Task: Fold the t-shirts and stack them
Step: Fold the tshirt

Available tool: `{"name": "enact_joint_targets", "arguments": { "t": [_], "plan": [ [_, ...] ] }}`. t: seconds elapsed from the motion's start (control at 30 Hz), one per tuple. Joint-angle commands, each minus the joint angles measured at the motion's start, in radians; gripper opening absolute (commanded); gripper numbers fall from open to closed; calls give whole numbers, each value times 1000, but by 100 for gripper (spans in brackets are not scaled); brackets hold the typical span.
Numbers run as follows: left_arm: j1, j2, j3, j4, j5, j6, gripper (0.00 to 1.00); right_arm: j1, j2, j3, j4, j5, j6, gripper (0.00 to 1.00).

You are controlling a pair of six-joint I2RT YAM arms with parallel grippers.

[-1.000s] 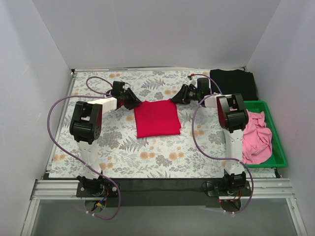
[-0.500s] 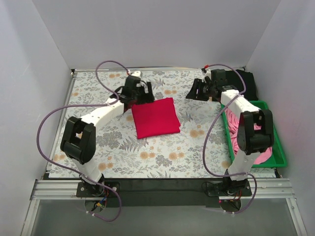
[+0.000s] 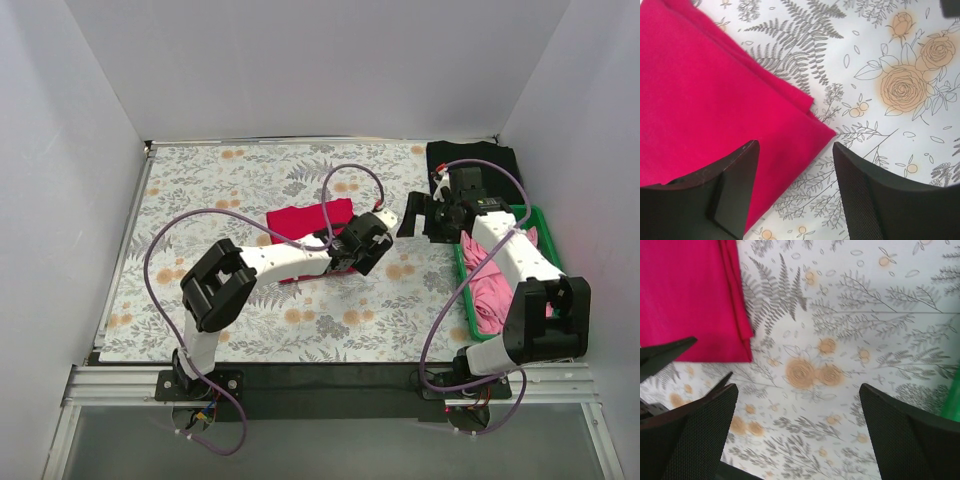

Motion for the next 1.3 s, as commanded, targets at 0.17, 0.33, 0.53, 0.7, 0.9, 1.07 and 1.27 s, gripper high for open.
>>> {"name": "enact_joint_targets", "arguments": {
  "t": [0.17,0.33,0.53,0.7,0.9,1.07,1.27],
  "plan": [
    [-56,70,69,-11,-63,110,49,-37,-94,-102,-41,-2,12,98],
    [-62,77,56,7,-37,153,47,-52,-112,-134,-39,-10,41,97],
    [-66,105,24,44,-28,175,46,-60,-140,-149,-31,-4,54,97],
    [-69,129,9,61,-17,182,46,-70,-160,-168,-28,-16,54,98],
    [-73,143,-8,58,8,184,45,-92,-172,-177,-15,-30,55,98],
    [-72,140,-28,50,-29,155,7,-93,-148,-180,28,-94,67,98],
    [-70,62,-57,46,-52,93,0,-96,-117,-224,163,-189,181,98]
  ]
}}
